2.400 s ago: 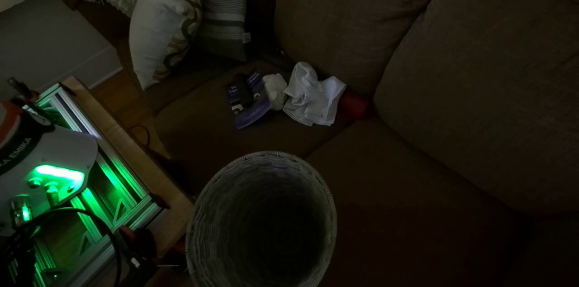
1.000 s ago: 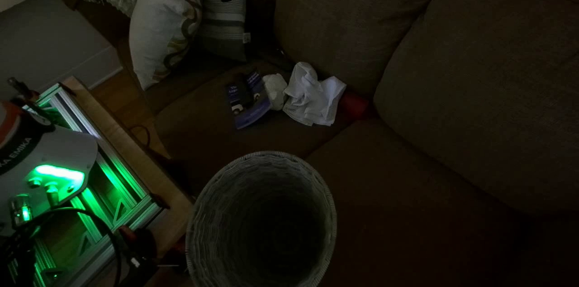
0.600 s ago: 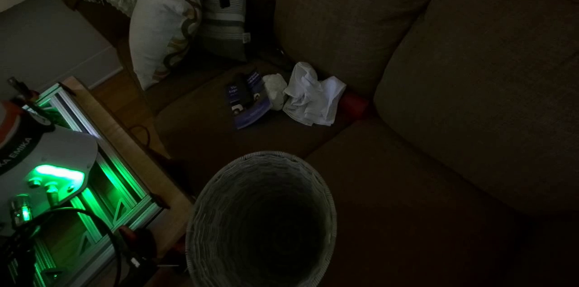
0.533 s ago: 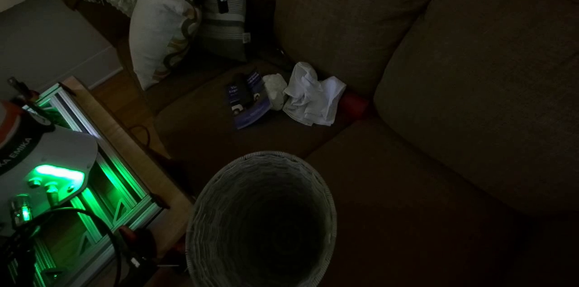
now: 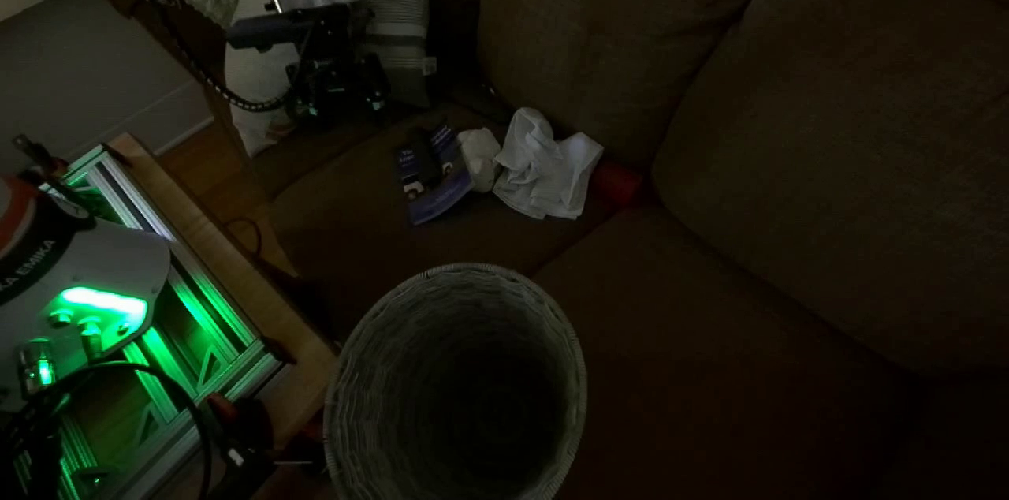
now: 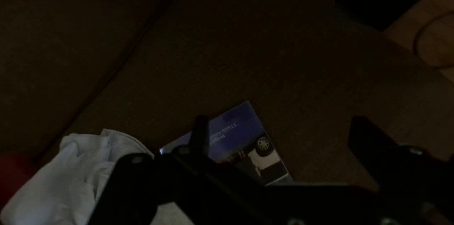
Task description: Put the remote on the sofa head
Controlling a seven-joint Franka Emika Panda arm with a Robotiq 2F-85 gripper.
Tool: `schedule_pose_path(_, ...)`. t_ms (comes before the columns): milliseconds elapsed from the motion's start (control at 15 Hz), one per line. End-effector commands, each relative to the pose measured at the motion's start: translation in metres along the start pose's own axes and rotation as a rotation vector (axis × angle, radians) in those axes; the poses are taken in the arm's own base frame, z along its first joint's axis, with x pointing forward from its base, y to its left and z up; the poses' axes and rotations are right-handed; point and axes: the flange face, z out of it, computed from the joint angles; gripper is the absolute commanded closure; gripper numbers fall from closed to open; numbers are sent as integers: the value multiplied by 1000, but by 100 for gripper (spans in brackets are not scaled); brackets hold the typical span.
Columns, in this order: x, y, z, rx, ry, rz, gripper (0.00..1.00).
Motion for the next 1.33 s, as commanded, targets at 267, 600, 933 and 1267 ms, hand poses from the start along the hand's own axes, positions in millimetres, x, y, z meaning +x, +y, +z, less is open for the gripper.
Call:
schedule_pose_path(267,68,11,65,-50,47,-362,0)
schedule_pose_path(600,83,18,65,-59,21,-388,0)
schedule_pose_path(933,104,-5,90,-73,71,-457,0)
schedule_pose_path(1267,123,-37,135,-163,148,-497,0)
